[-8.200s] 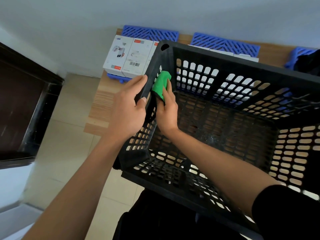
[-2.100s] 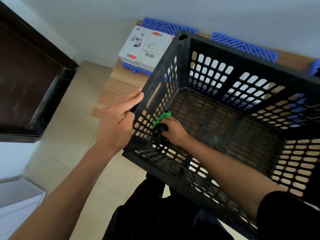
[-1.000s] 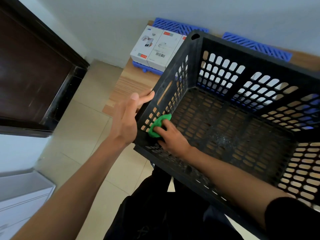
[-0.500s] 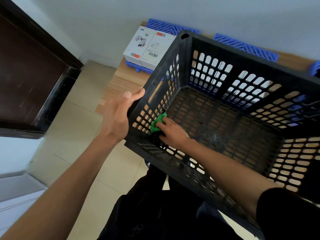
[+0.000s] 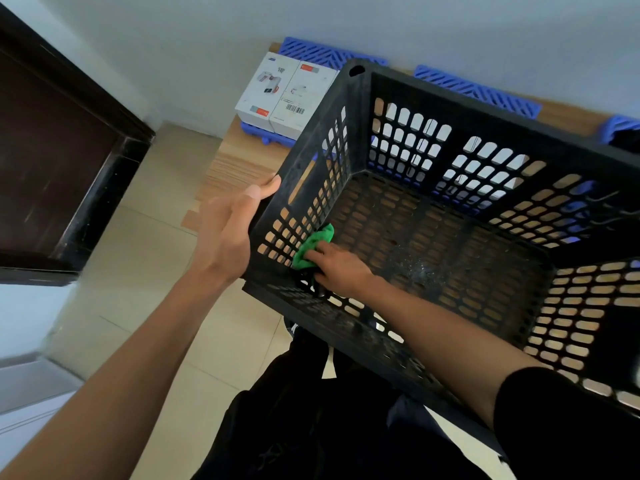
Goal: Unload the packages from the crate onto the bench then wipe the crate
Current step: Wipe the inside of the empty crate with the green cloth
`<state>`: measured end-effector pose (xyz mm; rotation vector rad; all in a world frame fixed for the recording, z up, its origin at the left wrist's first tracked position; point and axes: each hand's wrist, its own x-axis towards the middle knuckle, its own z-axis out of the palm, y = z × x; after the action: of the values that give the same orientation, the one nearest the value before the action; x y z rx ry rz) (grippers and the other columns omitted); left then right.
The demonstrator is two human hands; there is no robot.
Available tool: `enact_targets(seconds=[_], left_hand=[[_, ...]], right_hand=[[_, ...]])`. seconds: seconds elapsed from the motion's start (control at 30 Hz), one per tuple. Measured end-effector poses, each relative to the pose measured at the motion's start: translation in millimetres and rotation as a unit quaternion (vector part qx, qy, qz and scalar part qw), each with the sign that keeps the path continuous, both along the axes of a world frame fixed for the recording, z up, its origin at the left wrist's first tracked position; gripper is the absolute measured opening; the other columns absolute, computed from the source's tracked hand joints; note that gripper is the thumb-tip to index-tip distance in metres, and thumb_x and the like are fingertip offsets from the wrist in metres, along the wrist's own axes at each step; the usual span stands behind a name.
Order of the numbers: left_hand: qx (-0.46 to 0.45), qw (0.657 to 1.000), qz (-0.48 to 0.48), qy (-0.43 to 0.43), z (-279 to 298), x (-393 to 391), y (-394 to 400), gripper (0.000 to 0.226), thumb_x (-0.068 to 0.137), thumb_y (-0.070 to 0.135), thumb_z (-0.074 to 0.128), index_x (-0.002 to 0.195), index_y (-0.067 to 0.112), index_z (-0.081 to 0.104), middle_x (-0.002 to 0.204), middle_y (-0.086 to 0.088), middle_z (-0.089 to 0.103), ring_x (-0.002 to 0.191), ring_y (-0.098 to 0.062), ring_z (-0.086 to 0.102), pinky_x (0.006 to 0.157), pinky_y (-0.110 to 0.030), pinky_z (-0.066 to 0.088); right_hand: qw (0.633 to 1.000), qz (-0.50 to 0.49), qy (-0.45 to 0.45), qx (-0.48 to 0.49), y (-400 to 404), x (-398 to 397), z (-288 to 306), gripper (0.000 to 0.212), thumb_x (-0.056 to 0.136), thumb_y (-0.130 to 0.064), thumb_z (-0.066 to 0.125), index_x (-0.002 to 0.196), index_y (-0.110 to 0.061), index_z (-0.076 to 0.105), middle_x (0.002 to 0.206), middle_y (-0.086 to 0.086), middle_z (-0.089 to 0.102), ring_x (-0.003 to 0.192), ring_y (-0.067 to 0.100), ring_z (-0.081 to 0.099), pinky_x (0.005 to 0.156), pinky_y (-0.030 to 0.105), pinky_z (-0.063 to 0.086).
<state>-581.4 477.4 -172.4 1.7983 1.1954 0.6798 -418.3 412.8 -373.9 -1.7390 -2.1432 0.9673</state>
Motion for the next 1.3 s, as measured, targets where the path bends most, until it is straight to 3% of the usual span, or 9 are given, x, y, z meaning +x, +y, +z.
enact_targets(seconds=[0.1,0.2,0.37,0.53,0.63,0.77,0.87,1.13,1.3], left_hand=[[0.018,1.0,0.002,0.011,4.2,0.7,-1.8,0.033,0.106,0.036,0.039,0.121,0.044,0.067,0.115,0.023,0.072,0.112,-0.002,0.066,0.093,-0.028,0.055],[0.002,1.0,-0.006,0.01,4.2,-1.6,-0.9,0.032,0.103,0.042,0.04,0.11,0.052,0.07,0.095,-0.015,0.073,0.091,-0.034,0.068,0.08,-0.054,0.054],[-0.037,0.999,-0.023,0.024,10.3,-1.5,10.5,0.039,0.102,0.038,0.041,0.13,0.032,0.067,0.119,0.019,0.071,0.113,-0.004,0.065,0.096,-0.037,0.052],[-0.046,0.998,-0.016,0.047,12.6,25.2,44.4,0.033,0.103,0.033,0.051,0.133,0.034,0.064,0.106,0.038,0.065,0.102,0.019,0.059,0.086,-0.014,0.048],[-0.016,0.996,-0.043,0.077,15.4,53.0,69.6,0.04,0.103,0.025,0.052,0.142,0.033,0.057,0.127,0.022,0.061,0.102,0.01,0.061,0.091,-0.029,0.056],[0.068,0.987,-0.098,0.106,11.4,94.8,100.1,0.047,0.102,0.016,0.053,0.147,0.029,0.052,0.147,0.014,0.051,0.123,0.011,0.043,0.106,-0.014,0.037],[0.069,0.982,-0.14,0.104,3.5,119.0,119.1,0.054,0.1,0.008,0.052,0.152,0.022,0.047,0.154,0.002,0.048,0.14,-0.01,0.043,0.11,-0.018,0.028],[0.068,0.98,-0.181,0.05,-13.1,129.0,133.7,0.055,0.096,-0.008,0.041,0.148,0.006,0.05,0.158,-0.008,0.041,0.148,-0.017,0.034,0.117,-0.009,0.015],[0.092,0.974,-0.198,0.058,-17.0,128.1,135.8,0.054,0.097,-0.001,0.037,0.149,0.009,0.049,0.161,-0.01,0.037,0.151,-0.022,0.03,0.127,-0.036,0.019]], right_hand=[[0.997,-0.052,0.04,0.039,2.3,9.7,10.9,0.047,0.093,-0.024,0.065,0.139,-0.018,0.053,0.132,0.01,0.054,0.119,0.032,0.056,0.088,0.044,0.054],[0.99,-0.104,0.048,0.084,5.7,29.1,28.1,0.047,0.092,-0.026,0.067,0.137,-0.02,0.054,0.133,0.008,0.054,0.118,0.029,0.057,0.092,0.042,0.052],[0.959,-0.224,0.067,0.163,2.9,64.5,57.1,0.043,0.09,-0.017,0.07,0.131,-0.012,0.06,0.123,0.008,0.057,0.11,0.026,0.058,0.091,0.042,0.054],[0.916,-0.311,0.077,0.242,5.3,82.1,88.7,0.042,0.087,-0.012,0.074,0.128,-0.009,0.061,0.121,0.009,0.056,0.111,0.024,0.057,0.093,0.036,0.051],[0.888,-0.349,0.065,0.293,16.1,84.5,109.1,0.044,0.086,-0.015,0.074,0.128,-0.014,0.059,0.12,0.006,0.055,0.111,0.021,0.055,0.089,0.032,0.051],[0.864,-0.378,0.033,0.332,38.9,82.1,131.3,0.047,0.088,-0.024,0.071,0.132,-0.02,0.056,0.125,0.003,0.056,0.111,0.021,0.057,0.081,0.031,0.053],[0.844,-0.412,0.013,0.344,56.8,76.7,136.1,0.044,0.089,-0.019,0.071,0.131,-0.014,0.058,0.12,0.006,0.057,0.107,0.022,0.058,0.078,0.031,0.053],[0.772,-0.54,0.013,0.336,109.8,58.2,128.2,0.034,0.091,-0.008,0.066,0.124,-0.004,0.059,0.114,0.012,0.057,0.1,0.026,0.059,0.071,0.035,0.053],[0.749,-0.593,-0.017,0.295,134.4,47.3,115.9,0.035,0.088,-0.003,0.064,0.122,-0.006,0.06,0.11,0.012,0.054,0.095,0.027,0.056,0.062,0.034,0.047]])
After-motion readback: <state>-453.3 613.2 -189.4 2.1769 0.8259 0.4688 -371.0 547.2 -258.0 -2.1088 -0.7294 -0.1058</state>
